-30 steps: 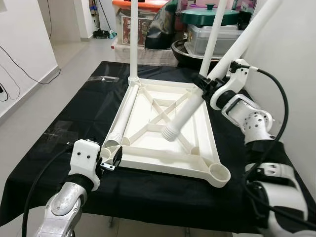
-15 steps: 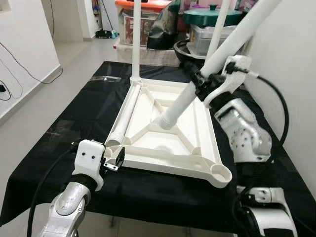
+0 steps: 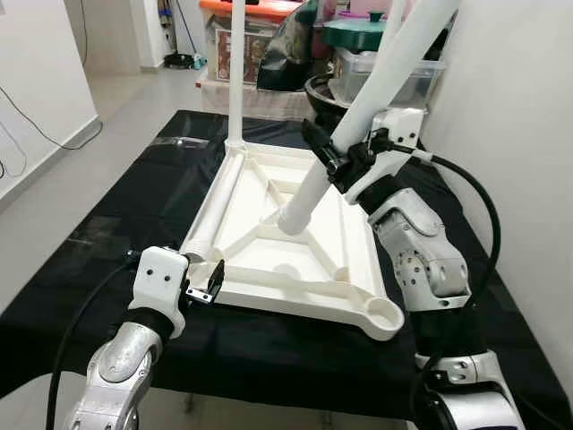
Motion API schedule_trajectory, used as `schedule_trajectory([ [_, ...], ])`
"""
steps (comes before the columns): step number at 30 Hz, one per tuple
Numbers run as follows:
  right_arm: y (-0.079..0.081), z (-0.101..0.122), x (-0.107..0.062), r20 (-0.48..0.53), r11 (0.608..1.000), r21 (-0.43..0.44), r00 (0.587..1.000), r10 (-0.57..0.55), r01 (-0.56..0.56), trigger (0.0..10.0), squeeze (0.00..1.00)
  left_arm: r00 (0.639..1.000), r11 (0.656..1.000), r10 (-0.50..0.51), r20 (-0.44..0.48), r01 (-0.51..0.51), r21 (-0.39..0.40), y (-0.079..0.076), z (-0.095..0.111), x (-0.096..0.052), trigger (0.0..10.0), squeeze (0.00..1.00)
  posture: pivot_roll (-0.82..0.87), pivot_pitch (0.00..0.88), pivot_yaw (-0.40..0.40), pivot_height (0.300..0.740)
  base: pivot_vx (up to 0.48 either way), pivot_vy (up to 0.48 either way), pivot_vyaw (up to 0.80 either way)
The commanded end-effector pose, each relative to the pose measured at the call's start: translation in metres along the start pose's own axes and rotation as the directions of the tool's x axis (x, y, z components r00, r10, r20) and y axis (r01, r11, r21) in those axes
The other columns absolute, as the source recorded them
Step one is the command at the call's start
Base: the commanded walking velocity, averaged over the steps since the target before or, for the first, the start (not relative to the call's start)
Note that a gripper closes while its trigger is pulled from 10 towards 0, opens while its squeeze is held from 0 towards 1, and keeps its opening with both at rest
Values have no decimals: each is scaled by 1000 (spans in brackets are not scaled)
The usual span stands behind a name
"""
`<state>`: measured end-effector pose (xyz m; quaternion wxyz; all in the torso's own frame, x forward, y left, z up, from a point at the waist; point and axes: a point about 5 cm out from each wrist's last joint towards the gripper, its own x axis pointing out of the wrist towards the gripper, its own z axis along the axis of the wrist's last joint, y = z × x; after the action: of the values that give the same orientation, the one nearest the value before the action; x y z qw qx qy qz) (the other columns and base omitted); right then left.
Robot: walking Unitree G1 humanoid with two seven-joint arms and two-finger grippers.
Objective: Building children table
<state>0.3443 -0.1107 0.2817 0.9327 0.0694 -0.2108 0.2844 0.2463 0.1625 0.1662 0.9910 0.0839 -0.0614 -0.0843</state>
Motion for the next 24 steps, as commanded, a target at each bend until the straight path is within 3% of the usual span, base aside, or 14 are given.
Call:
schedule_trajectory([
  [1,-2,4,-2,22,1000,-22,1000,-5,6,10000,0,1000,1000,-16,-7,16,-2,-4,-3,2,10000,0,118,0,-60,740,0,-469,0],
  [4,-3,5,-3,17,1000,-20,1000,7,-7,10000,0,1000,1000,-19,-3,19,-4,-5,-2,2,10000,0,116,0,-56,740,0,-431,0],
  [8,-4,5,-3,1,998,6,998,55,-55,10000,0,1000,998,6,12,-6,-62,-3,-2,2,10000,0,114,0,-54,740,0,0,0],
  [11,-10,7,-4,-57,992,-26,990,126,-127,10000,0,1000,999,8,-21,-9,-54,0,-9,0,10000,0,110,0,-56,740,0,0,0],
  [16,-22,10,-5,-92,985,-115,989,120,-130,10000,0,999,997,27,-41,-29,-71,4,-12,-2,10000,0,112,0,-66,740,0,0,0],
  [23,-27,12,-4,-96,985,-117,989,116,-127,10000,0,998,996,40,-44,-43,-77,5,-13,-3,10000,0,114,0,-74,740,0,0,0],
  [24,-28,12,-4,-97,991,-65,989,113,-120,10000,0,998,995,41,-54,-46,-88,5,-14,-4,10000,0,117,0,-72,740,0,480,-569],
])
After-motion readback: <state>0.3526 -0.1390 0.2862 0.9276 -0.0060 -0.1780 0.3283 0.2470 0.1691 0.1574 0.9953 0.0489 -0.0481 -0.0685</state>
